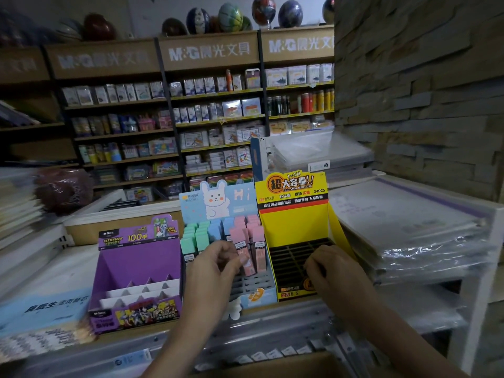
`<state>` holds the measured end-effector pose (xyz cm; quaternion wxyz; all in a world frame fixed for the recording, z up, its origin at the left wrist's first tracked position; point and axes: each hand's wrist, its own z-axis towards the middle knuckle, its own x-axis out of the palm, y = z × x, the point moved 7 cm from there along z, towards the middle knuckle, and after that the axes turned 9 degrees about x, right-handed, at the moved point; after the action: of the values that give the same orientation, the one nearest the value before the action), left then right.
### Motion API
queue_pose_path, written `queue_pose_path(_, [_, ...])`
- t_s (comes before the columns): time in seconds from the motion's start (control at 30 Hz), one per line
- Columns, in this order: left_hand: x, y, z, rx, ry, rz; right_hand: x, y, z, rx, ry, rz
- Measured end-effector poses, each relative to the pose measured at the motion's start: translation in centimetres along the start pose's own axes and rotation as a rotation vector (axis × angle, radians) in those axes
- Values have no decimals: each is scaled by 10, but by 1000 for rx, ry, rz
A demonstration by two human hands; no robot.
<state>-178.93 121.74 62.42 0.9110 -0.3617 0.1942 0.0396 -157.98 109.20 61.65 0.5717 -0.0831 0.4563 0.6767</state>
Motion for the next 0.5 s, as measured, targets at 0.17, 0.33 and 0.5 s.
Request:
queue_pose_path(0.17, [0,-6,2,28,19,16,1,-1,1,-1,2,0])
queue_pose_path(0.33, [1,-12,3,96,40,89,1,-3,1,5,2,3])
queue_pose_path(0.5, [2,-11,1,103,71,155,2,-4,1,21,15,-3])
